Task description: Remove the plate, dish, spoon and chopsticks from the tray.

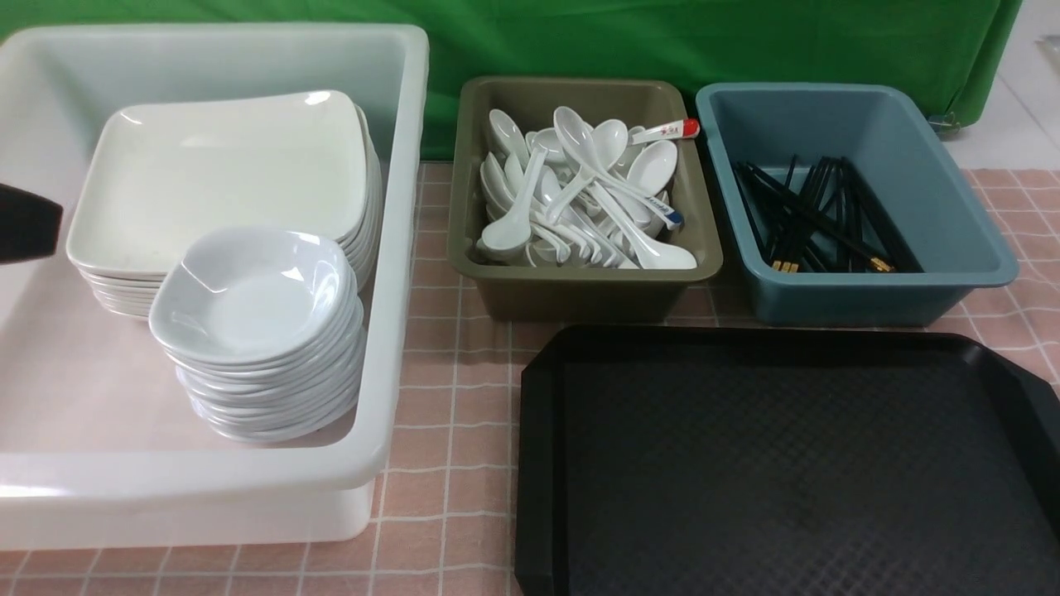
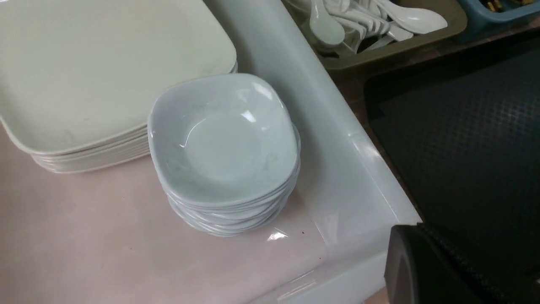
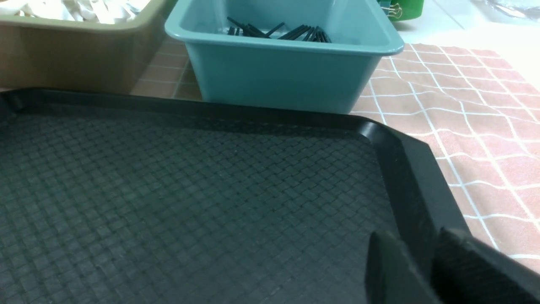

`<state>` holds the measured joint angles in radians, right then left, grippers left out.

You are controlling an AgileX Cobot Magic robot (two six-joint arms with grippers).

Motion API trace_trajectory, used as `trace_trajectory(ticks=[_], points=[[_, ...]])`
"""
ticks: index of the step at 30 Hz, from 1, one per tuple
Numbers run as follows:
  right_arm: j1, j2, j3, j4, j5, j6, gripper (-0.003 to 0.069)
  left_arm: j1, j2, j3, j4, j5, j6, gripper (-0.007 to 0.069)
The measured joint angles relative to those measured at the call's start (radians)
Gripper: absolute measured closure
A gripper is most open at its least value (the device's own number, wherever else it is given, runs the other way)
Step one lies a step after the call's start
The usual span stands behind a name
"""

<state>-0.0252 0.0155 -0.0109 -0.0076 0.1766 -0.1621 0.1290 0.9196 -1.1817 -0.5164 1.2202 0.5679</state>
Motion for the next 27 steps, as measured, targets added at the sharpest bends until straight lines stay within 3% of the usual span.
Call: trace_trajectory(ticks=[27], points=[[0.002, 0.0, 0.0, 0.0, 0.0, 0.0, 0.0419, 0.0, -0.001, 0.0, 0.01, 0.0, -0.041, 0.0625]])
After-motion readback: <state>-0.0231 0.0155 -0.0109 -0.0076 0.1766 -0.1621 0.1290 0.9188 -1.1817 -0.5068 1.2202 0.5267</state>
